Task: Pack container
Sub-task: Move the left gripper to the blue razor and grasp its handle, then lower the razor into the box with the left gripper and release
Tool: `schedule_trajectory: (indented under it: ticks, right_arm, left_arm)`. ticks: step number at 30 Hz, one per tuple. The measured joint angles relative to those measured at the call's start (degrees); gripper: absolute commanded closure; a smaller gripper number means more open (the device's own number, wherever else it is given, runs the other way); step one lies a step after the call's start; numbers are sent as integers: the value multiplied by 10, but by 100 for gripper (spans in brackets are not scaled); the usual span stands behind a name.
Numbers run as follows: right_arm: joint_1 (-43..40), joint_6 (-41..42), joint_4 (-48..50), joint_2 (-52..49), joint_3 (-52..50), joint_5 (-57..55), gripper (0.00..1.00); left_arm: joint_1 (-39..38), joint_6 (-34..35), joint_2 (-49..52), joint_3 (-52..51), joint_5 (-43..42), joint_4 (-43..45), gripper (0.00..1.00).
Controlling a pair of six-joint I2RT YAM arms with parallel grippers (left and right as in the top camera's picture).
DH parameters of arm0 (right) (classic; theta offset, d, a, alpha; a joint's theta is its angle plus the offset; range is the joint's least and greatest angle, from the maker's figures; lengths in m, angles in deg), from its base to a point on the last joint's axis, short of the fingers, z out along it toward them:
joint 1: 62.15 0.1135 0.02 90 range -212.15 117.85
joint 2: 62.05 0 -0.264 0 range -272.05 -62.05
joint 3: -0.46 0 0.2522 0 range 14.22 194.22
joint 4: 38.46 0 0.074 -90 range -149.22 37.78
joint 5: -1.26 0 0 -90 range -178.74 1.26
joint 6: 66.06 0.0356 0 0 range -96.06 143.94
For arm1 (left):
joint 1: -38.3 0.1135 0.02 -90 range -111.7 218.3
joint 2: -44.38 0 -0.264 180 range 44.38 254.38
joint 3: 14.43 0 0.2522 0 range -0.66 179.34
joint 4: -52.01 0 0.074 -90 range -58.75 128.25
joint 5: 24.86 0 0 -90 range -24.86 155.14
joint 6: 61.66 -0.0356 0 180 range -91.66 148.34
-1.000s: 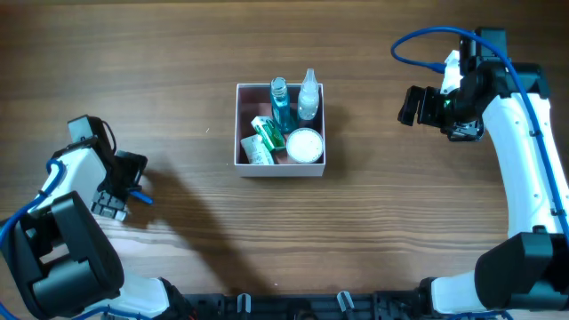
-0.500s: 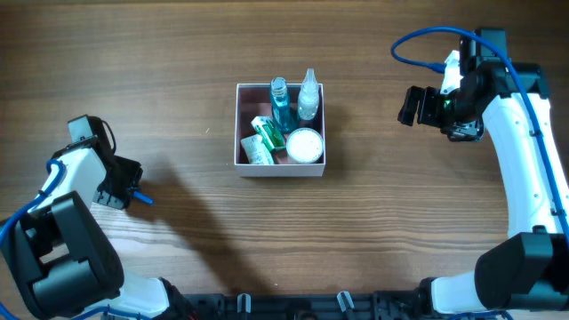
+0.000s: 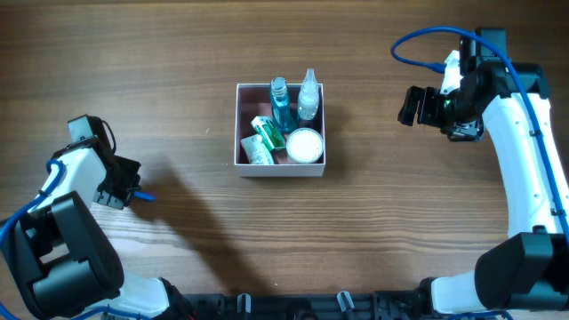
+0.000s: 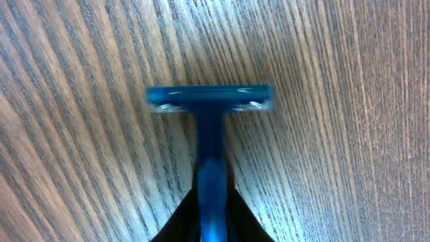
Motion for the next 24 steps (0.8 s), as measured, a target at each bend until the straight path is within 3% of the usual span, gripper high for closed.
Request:
schedule_trajectory:
  ticks: [11,16,21,24]
  right_arm:
    - [0,0,0,0,0,0,0]
    - [0,0,0,0,0,0,0]
    - [0,0,1,0,0,0,0]
    - [0,0,1,0,0,0,0]
  left_arm:
    - [0,0,0,1,0,-4,96]
    - [-8,-9,-19,16,0,-85,96]
    - [-87,-67,-103,92,0,-131,96]
    - [-180,-126,-162,160,0,-125,96]
